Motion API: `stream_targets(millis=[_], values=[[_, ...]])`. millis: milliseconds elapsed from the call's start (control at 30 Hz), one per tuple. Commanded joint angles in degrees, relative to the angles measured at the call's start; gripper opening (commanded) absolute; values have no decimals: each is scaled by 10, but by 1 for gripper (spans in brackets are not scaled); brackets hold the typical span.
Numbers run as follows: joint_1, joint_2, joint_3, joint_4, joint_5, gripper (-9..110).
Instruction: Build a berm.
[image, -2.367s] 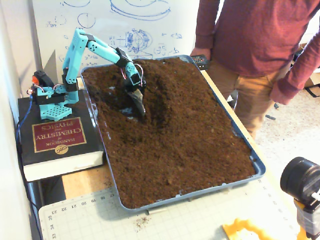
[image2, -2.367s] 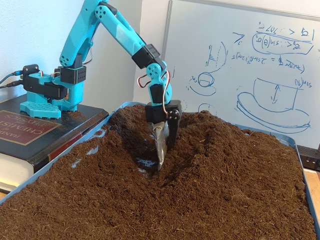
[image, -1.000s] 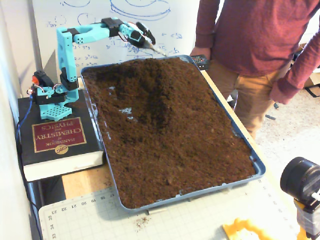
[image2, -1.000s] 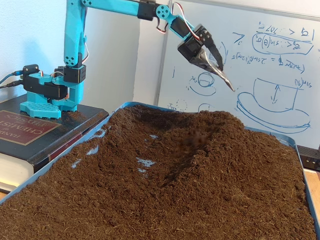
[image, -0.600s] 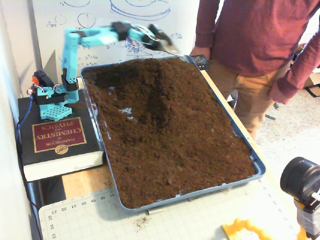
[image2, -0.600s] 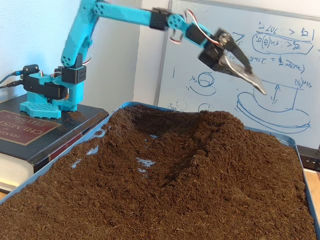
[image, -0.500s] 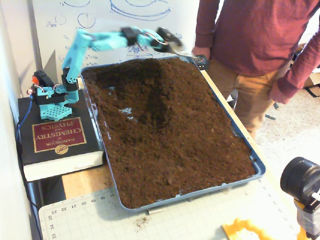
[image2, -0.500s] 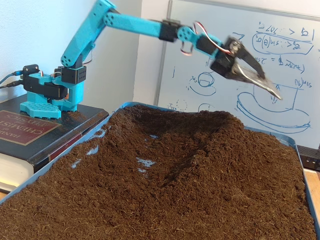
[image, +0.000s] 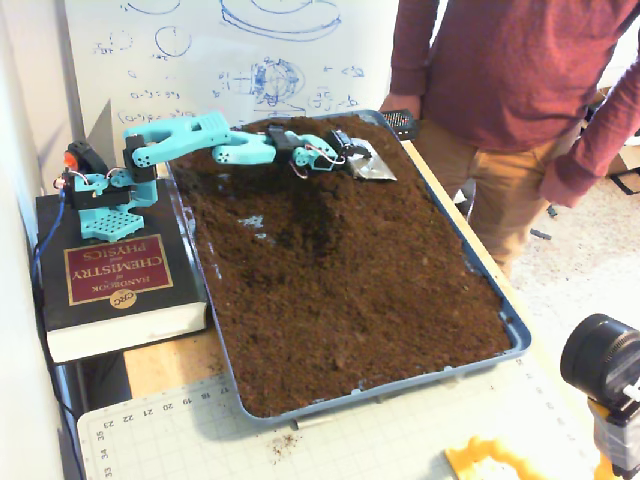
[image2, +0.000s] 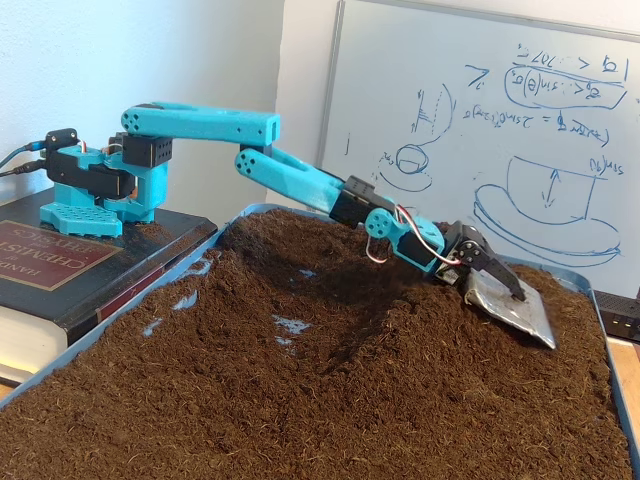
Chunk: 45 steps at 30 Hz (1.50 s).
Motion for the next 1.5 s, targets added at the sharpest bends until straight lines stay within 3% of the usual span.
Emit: stream_targets(millis=[0, 733, 1467], values=[[8, 12, -4, -5, -7, 0], [4, 395, 592, -5, -7, 0], [9, 584, 831, -5, -5, 0]])
